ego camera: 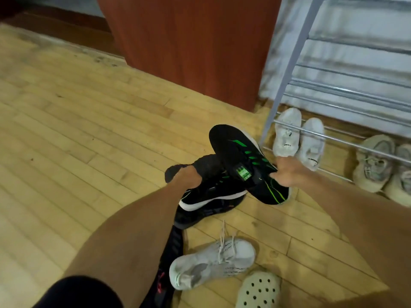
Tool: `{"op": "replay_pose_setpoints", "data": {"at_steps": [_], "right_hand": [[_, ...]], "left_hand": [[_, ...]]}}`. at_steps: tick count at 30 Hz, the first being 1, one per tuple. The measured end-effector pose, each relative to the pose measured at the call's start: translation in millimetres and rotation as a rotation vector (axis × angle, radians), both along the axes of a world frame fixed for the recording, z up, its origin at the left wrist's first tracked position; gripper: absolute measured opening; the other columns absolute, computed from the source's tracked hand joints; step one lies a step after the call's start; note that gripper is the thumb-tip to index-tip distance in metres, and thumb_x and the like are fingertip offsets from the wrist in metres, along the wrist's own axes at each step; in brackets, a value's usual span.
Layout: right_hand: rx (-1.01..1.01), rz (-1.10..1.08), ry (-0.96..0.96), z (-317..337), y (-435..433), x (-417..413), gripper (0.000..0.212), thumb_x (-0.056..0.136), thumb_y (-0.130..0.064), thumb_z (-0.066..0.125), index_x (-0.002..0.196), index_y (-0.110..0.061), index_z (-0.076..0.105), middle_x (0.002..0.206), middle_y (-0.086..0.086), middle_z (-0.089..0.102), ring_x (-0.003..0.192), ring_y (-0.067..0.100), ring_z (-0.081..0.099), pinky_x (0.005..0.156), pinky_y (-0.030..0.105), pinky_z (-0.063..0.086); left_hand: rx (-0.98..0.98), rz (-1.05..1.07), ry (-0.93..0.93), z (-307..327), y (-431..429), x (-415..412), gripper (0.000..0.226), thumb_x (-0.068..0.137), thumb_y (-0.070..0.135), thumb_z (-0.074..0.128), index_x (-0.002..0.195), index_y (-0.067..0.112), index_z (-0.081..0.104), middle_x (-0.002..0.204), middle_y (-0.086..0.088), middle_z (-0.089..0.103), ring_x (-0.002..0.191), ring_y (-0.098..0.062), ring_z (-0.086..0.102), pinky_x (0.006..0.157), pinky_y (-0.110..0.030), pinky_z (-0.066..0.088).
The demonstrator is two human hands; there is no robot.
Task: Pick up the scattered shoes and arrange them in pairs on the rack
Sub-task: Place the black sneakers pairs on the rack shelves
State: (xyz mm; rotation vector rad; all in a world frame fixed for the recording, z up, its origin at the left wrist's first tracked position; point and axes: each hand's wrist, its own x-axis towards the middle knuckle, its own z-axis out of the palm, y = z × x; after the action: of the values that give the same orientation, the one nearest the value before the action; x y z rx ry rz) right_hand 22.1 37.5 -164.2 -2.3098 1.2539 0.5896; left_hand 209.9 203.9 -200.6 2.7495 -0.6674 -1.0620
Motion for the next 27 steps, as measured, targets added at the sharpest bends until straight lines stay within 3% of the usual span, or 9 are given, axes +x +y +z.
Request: {"op": "replay_pose_setpoints", "data": {"at_steps": [3,7,9,11,14,16,19,24,27], "right_hand": [[0.090,-0.058,0.007,-32.3,2.0,4.2,0.040,0.095,-0.027,0.052,0.128,-0.004,0.049,0.126,0.016,0.057,0.111,0.031,0.057,0.075,0.030,0.041],[0.303,-0.235,-0.025,-74.9,12.6,5.8,0.040,0.098,-0.022,0.048,0.132,-0.003,0.043,0.128,0.020,0.054,0.105,0.033,0.057,0.058,0.028,0.044],[0.452,-0.362,-0.075,-92.4,21.1,5.1,0.040,0.100,-0.018,0.044,0.137,-0.001,0.042,0.134,0.021,0.050,0.117,0.037,0.055,0.072,0.033,0.052],[0.551,-0.448,-0.073,-106.9,25.3,1.9,0.040,0.102,-0.019,0.039,0.134,0.004,0.045,0.127,0.024,0.056,0.111,0.040,0.061,0.088,0.043,0.055],[0.630,-0.522,-0.061,-114.5,24.9,1.9,0.042,0.101,-0.022,0.042,0.135,0.002,0.045,0.130,0.022,0.053,0.080,0.039,0.069,0.074,0.050,0.060],[0.694,-0.566,-0.115,-114.1,21.9,0.9,0.042,0.097,-0.018,0.052,0.135,-0.003,0.046,0.140,0.016,0.046,0.092,0.036,0.066,0.077,0.049,0.060],[0.697,-0.587,-0.125,-105.7,17.1,-4.3,0.042,0.089,-0.001,0.060,0.130,0.000,0.051,0.133,0.020,0.053,0.110,0.037,0.061,0.085,0.048,0.057],[0.600,-0.532,-0.108,-74.6,13.6,-4.4,0.043,0.084,0.002,0.067,0.124,0.009,0.054,0.123,0.025,0.060,0.100,0.038,0.068,0.086,0.049,0.057],[0.530,-0.469,-0.089,-47.3,21.6,-3.4,0.043,0.091,-0.005,0.060,0.130,0.009,0.048,0.130,0.024,0.057,0.112,0.038,0.063,0.096,0.045,0.052]], "left_hand": [[0.130,0.065,-0.030,-31.7,3.6,4.1,0.042,0.094,0.018,0.042,0.132,0.001,0.049,0.140,-0.022,0.045,0.129,-0.038,0.046,0.103,-0.041,0.039],[0.145,0.115,0.116,-69.7,5.1,7.7,0.045,0.102,0.019,0.026,0.140,-0.002,0.038,0.145,-0.020,0.040,0.131,-0.035,0.042,0.106,-0.038,0.035],[0.109,0.143,0.175,-78.0,4.0,6.2,0.042,0.102,0.018,0.027,0.130,-0.004,0.049,0.134,-0.020,0.052,0.119,-0.033,0.052,0.097,-0.035,0.041],[0.064,0.165,0.151,-80.9,-0.5,8.5,0.041,0.101,0.021,0.030,0.124,-0.003,0.054,0.126,-0.019,0.057,0.107,-0.032,0.055,0.090,-0.035,0.042],[0.034,0.263,0.192,-74.9,-4.8,18.9,0.037,0.096,0.023,0.040,0.119,0.000,0.058,0.110,-0.017,0.061,0.100,-0.033,0.058,0.089,-0.037,0.046],[0.048,0.321,0.273,-64.2,-3.4,24.0,0.031,0.089,0.023,0.047,0.114,0.006,0.054,0.101,-0.011,0.057,0.095,-0.031,0.060,0.084,-0.038,0.049],[0.124,0.279,0.399,-49.7,1.4,27.7,0.038,0.085,0.021,0.053,0.121,0.010,0.051,0.123,-0.014,0.053,0.109,-0.036,0.059,0.086,-0.048,0.056],[0.127,0.246,0.511,-29.0,8.4,19.1,0.033,0.080,0.010,0.073,0.110,0.004,0.058,0.117,-0.019,0.058,0.102,-0.036,0.063,0.088,-0.048,0.056],[0.095,0.248,0.542,-16.1,15.9,7.1,0.034,0.079,0.002,0.073,0.110,-0.004,0.060,0.110,-0.018,0.060,0.099,-0.036,0.065,0.089,-0.047,0.055]]}}
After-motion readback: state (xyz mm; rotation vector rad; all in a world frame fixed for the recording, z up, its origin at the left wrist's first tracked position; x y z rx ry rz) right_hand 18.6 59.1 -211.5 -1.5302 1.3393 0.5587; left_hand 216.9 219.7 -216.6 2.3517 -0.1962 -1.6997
